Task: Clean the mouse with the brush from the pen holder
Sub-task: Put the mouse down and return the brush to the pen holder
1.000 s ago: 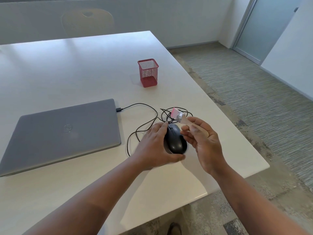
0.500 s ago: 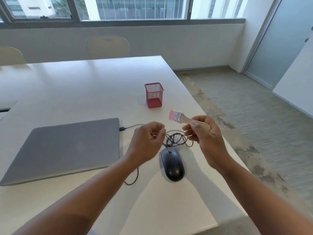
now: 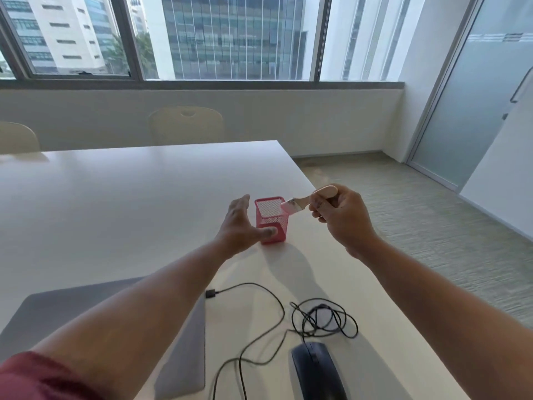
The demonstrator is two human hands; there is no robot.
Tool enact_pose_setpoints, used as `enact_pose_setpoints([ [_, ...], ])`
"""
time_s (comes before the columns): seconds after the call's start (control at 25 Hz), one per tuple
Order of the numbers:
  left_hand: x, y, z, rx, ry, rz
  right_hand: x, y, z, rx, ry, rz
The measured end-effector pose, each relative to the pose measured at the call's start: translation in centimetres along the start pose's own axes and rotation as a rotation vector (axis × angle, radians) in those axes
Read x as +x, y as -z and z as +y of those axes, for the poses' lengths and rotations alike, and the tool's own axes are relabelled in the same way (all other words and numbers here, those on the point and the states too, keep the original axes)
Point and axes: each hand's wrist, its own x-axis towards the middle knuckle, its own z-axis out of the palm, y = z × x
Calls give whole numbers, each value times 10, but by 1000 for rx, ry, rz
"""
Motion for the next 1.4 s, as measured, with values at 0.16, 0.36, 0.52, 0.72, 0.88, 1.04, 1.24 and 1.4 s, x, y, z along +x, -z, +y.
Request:
enact_pose_setpoints([
  [0.16,45,-4,-15,-46,-18,-69,41,-26,13,-115,40,-43],
  [0.36,70,-12,-35,-98,-63,-122,70,-51,29,-234,82,-178],
  [0.52,69,-17,-45,-165,-78,-83,78,-63,34,-347,95,-264],
  [0.72,68,-20,-47,-223,-96,-81,85,-70,39,-546,96,-396],
  [0.88,67,-20,-48,-240,-112,-93,86,-74,42,-661,96,-484],
  [1.04,67,-21,-48,-262,-105,-89,85,-76,36,-754,26,-582],
  [1.24,65,-20,-47,-279,-114,-91,83,-76,41,-706,14,-555],
  [1.4,66,-21,-47,-272,-86,-84,78,-78,46,-657,66,-439],
])
